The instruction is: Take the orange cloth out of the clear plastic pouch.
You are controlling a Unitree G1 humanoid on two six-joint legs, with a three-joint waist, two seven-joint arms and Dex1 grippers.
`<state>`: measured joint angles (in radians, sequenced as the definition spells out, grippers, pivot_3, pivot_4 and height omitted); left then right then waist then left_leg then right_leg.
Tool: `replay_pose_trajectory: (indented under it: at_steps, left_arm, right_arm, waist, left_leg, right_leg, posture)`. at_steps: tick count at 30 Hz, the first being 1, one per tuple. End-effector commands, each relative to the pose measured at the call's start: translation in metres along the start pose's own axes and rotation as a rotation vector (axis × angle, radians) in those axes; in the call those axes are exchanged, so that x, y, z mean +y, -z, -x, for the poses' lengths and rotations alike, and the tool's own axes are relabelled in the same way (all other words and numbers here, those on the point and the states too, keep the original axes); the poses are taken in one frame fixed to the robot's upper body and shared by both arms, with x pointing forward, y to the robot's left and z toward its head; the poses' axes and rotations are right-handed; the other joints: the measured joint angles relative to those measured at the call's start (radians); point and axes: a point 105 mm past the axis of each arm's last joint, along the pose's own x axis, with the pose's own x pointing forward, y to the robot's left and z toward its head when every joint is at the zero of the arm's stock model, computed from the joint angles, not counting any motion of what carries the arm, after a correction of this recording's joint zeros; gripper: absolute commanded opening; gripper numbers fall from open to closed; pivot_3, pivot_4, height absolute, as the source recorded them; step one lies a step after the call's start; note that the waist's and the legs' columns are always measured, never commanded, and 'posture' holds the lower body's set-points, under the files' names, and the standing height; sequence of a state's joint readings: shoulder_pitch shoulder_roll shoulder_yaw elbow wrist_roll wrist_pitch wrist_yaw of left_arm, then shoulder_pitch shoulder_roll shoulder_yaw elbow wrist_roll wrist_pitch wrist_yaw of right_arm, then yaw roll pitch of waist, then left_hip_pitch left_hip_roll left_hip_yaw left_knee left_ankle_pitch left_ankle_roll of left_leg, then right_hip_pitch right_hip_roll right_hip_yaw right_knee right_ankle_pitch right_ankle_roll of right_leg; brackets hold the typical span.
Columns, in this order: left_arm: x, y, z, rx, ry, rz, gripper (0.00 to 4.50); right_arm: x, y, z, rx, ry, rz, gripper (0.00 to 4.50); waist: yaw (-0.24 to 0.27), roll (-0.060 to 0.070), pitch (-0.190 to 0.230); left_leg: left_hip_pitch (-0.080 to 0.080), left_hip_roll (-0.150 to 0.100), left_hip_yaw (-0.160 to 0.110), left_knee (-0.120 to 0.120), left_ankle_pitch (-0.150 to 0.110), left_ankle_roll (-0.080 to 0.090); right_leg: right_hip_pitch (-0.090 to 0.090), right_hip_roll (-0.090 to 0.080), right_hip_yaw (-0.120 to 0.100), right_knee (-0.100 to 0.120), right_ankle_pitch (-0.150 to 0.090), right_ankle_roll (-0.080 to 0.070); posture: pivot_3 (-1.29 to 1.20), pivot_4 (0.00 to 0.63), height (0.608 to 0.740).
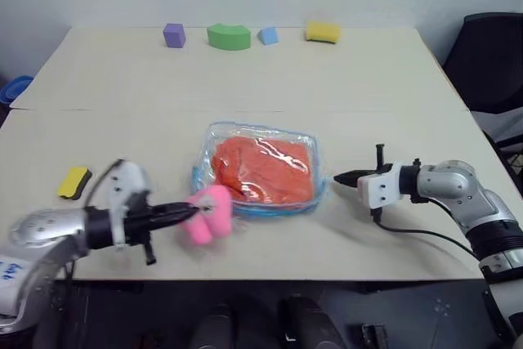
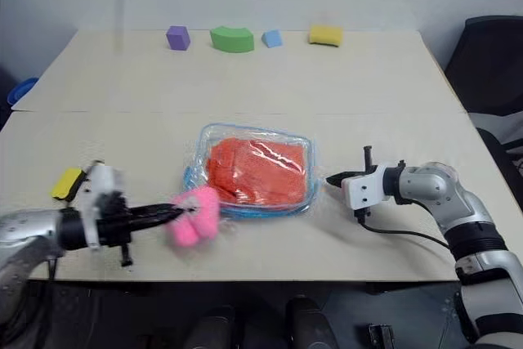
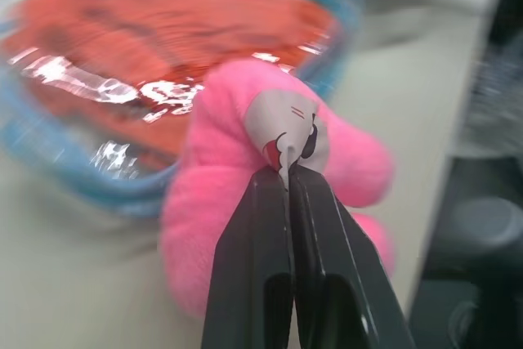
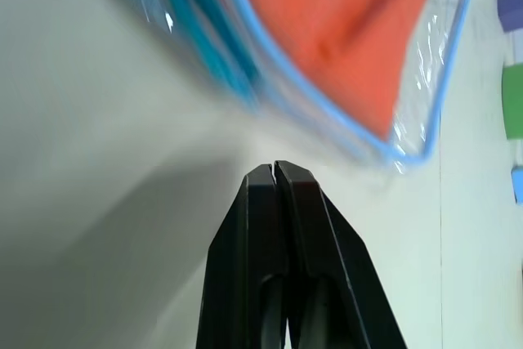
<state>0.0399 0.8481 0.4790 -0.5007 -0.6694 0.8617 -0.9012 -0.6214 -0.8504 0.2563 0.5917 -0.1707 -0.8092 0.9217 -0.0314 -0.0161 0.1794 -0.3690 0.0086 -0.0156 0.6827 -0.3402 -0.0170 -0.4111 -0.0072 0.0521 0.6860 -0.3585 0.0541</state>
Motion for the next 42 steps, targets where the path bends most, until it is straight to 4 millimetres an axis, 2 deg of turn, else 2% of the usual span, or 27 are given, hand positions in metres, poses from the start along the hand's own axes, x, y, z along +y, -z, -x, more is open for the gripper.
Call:
replay_pose_trajectory:
  at_steps: [1, 3, 5, 6, 9, 12, 17, 21, 28, 33, 37, 39, 42]
  left_arm:
    - [0.023, -0.003, 0.032, -0.027, -0.109, 0.044, 0.00]
    - [0.034, 0.002, 0.042, -0.014, -0.152, 0.051, 0.00]
    - [0.036, 0.006, 0.040, -0.004, -0.149, 0.052, 0.00]
    - [0.032, 0.008, 0.034, -0.001, -0.123, 0.049, 0.00]
    - [0.013, 0.007, 0.015, -0.012, -0.038, 0.034, 0.00]
    - [0.002, 0.004, 0.003, -0.031, 0.010, 0.027, 0.00]
    - [-0.007, -0.004, -0.009, -0.051, 0.058, 0.013, 0.00]
    - [-0.010, -0.010, -0.014, -0.052, 0.087, 0.002, 0.00]
    - [-0.005, -0.013, -0.015, -0.037, 0.097, -0.004, 0.00]
    - [-0.004, -0.017, -0.016, -0.036, 0.102, -0.014, 0.00]
    - [-0.002, -0.019, -0.015, -0.036, 0.093, -0.022, 0.00]
    - [-0.002, -0.018, -0.013, -0.036, 0.089, -0.022, 0.00]
    - [-0.002, -0.016, -0.012, -0.030, 0.085, -0.024, 0.00]
  right_arm:
    - [-0.018, -0.001, 0.012, 0.001, 0.070, 0.032, 0.04]
    - [-0.020, -0.001, 0.013, 0.000, 0.075, 0.033, 0.04]
    - [-0.022, -0.002, 0.011, -0.010, 0.085, 0.024, 0.04]
    - [-0.022, -0.004, 0.011, -0.018, 0.086, 0.019, 0.04]
    - [-0.019, -0.027, 0.009, -0.116, 0.070, -0.070, 0.04]
    - [-0.005, -0.064, 0.003, -0.214, 0.003, -0.144, 0.61]
    - [0.020, -0.105, -0.007, -0.273, -0.071, -0.154, 2.28]
    - [0.028, -0.128, -0.021, -0.315, -0.078, -0.163, 2.28]
    - [0.025, -0.144, -0.052, -0.338, -0.015, -0.064, 2.28]
    - [0.033, -0.144, -0.066, -0.323, -0.046, -0.024, 2.28]
    - [0.033, -0.144, -0.059, -0.329, -0.043, -0.050, 2.28]
    - [0.032, -0.145, -0.049, -0.339, -0.049, -0.076, 2.28]
    - [0.042, -0.146, -0.033, -0.343, -0.109, -0.075, 2.28]
  waist:
    - [-0.002, 0.000, 0.000]
    - [-0.005, 0.000, 0.000]
    - [-0.005, 0.001, 0.000]
    - [-0.005, 0.001, 0.000]
    - [0.001, 0.001, 0.000]
    - [0.004, 0.001, 0.000]
    - [0.004, 0.001, 0.000]
    - [0.000, 0.001, 0.000]
    - [0.001, 0.001, 0.000]
    - [0.002, 0.001, 0.000]
    - [0.003, 0.001, 0.000]
    - [0.003, 0.001, 0.000]
    - [0.004, 0.001, 0.000]
  left_leg:
    - [0.000, 0.000, 0.000, 0.000, 0.000, 0.000]
    - [0.000, 0.000, 0.000, -0.001, 0.000, 0.000]
    - [0.000, 0.000, 0.000, -0.001, 0.000, 0.000]
    - [0.000, 0.000, 0.000, -0.001, 0.000, 0.000]
    - [0.000, 0.000, 0.000, -0.001, -0.001, 0.000]
    - [-0.001, 0.001, -0.002, -0.001, -0.001, -0.001]
    - [-0.001, 0.001, -0.002, -0.001, -0.001, 0.000]
    - [0.000, 0.001, -0.002, -0.001, -0.001, 0.000]
    - [0.000, 0.001, -0.002, -0.001, -0.001, -0.001]
    - [-0.001, 0.001, -0.002, -0.001, -0.001, -0.002]
    - [-0.001, 0.000, -0.002, -0.001, 0.000, -0.002]
    - [-0.001, 0.000, -0.002, -0.001, -0.001, -0.002]
    - [-0.001, 0.000, -0.002, -0.002, -0.001, -0.001]
  right_leg:
    - [0.000, 0.000, 0.000, 0.000, 0.000, 0.000]
    - [0.000, 0.000, 0.000, 0.000, 0.000, 0.000]
    - [0.000, 0.000, -0.001, 0.000, 0.000, 0.000]
    - [0.000, 0.000, -0.001, 0.000, 0.000, 0.000]
    - [0.000, -0.001, -0.001, -0.001, 0.000, 0.000]
    - [0.001, -0.001, -0.003, -0.002, 0.000, 0.000]
    - [0.001, -0.001, -0.003, -0.002, 0.000, 0.000]
    - [0.001, 0.000, -0.003, -0.002, 0.000, 0.000]
    - [0.001, 0.000, -0.003, -0.002, 0.000, 0.000]
    - [0.001, 0.000, -0.003, -0.003, 0.000, 0.000]
    - [0.001, -0.001, -0.003, -0.003, 0.000, 0.000]
    - [0.001, -0.001, -0.003, -0.003, 0.000, 0.000]
    - [0.001, -0.001, -0.003, -0.004, 0.000, 0.000]
  posture:
    - [0.00, 0.150, 0.740]
    - [0.00, 0.150, 0.740]
    - [0.00, 0.150, 0.740]
    - [0.00, 0.150, 0.740]
    - [0.00, 0.150, 0.740]
    - [0.00, 0.150, 0.740]
    - [0.00, 0.150, 0.740]
    - [0.00, 0.150, 0.740]
    - [0.00, 0.150, 0.740]
    - [0.00, 0.150, 0.740]
    - [0.00, 0.150, 0.740]
    - [0.00, 0.150, 0.740]
    - [0.00, 0.150, 0.740]
